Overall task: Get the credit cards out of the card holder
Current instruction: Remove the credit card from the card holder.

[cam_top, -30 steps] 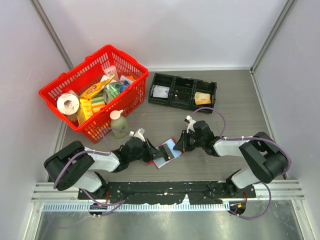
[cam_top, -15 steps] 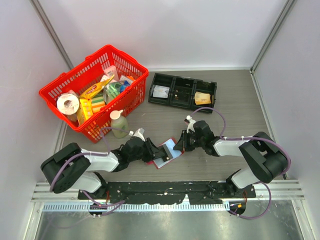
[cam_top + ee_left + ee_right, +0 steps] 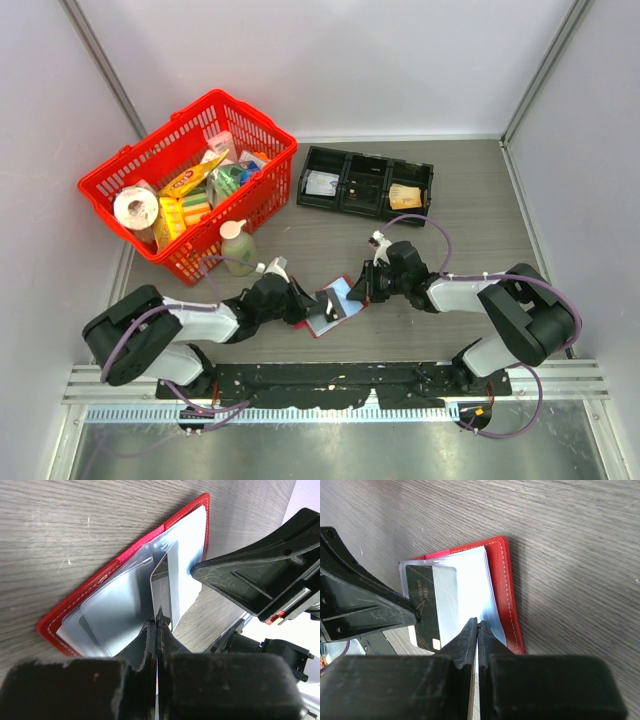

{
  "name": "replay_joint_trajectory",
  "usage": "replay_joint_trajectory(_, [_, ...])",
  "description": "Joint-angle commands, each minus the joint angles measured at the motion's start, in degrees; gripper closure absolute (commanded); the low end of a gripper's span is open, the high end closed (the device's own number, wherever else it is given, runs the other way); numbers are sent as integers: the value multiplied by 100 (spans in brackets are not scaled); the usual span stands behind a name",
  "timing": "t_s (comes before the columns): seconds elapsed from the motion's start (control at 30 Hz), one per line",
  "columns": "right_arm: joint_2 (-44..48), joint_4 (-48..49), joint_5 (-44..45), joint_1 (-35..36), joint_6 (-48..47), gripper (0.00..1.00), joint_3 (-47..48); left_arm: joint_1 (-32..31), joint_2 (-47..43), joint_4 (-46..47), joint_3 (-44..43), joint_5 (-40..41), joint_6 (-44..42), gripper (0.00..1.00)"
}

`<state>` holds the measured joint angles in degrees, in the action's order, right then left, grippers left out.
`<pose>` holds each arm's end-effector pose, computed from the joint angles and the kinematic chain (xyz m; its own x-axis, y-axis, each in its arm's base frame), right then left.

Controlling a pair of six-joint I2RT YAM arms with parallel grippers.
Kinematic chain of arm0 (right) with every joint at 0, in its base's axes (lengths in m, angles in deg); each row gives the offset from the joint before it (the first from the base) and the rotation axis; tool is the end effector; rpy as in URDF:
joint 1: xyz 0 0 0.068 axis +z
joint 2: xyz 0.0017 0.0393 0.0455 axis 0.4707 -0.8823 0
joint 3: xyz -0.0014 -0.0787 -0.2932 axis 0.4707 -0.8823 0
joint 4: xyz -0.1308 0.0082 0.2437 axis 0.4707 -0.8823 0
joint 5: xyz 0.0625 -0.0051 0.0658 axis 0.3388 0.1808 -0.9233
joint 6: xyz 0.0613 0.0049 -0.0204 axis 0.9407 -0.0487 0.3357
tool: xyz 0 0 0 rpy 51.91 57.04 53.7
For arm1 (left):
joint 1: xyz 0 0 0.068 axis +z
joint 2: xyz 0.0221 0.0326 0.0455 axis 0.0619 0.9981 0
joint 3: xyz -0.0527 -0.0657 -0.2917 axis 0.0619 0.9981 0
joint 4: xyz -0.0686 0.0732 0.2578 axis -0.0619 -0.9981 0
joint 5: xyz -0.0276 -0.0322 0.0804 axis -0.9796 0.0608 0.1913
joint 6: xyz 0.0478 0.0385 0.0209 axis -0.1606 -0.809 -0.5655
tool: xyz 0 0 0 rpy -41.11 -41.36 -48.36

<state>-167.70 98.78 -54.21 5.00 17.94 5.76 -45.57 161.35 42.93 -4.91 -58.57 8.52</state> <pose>0.2124 0.1640 0.1331 -0.8768 0.0260 -0.4802 -0.3359 0.6816 0.6501 0.1581 -0.1876 0.1276 -0.8584 -0.4823 -0.1749 -0.1567 0.5710 -0.8059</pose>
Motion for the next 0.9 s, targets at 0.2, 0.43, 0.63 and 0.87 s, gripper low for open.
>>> replay_joint_trajectory(0.2, [252,-968,484,-30,-332,93,282,-9,-1600,-1892,51,735,-670,100])
replay_joint_trajectory(0.43, [867,-1671,564,-21,-701,83,774,8,-2401,-2525,-72,560,-1855,100])
replay_joint_trajectory(0.63, [1579,-1935,274,-30,-1325,45,1038,43,-2779,-2867,-159,655,-2482,100])
replay_joint_trajectory(0.87, [1378,-1840,-332,31,-1028,37,1258,35,-2552,-3290,-511,779,-2008,79])
